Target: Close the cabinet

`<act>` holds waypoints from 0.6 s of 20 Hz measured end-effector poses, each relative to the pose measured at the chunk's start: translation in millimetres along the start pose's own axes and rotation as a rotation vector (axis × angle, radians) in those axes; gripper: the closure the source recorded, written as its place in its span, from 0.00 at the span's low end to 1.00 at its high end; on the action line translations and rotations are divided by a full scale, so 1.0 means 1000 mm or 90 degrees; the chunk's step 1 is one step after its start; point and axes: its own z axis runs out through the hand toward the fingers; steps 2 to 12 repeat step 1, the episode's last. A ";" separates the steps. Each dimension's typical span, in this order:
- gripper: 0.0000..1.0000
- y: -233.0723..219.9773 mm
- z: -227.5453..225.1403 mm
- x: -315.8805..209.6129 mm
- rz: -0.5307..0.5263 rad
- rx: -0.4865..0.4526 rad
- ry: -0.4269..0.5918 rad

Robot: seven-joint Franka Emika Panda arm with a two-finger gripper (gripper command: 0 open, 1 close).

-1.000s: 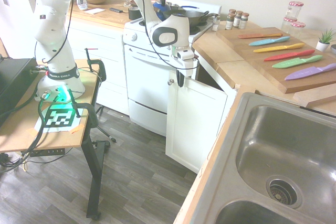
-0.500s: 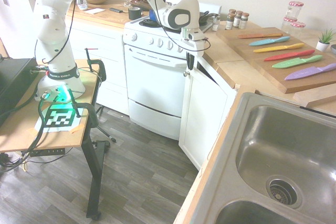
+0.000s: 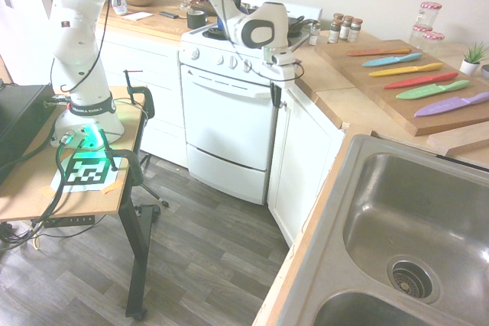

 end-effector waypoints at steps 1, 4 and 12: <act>0.00 0.023 0.000 0.001 0.020 0.007 0.006; 0.00 0.023 0.000 0.001 0.020 0.007 0.006; 0.00 0.023 0.000 0.001 0.020 0.007 0.006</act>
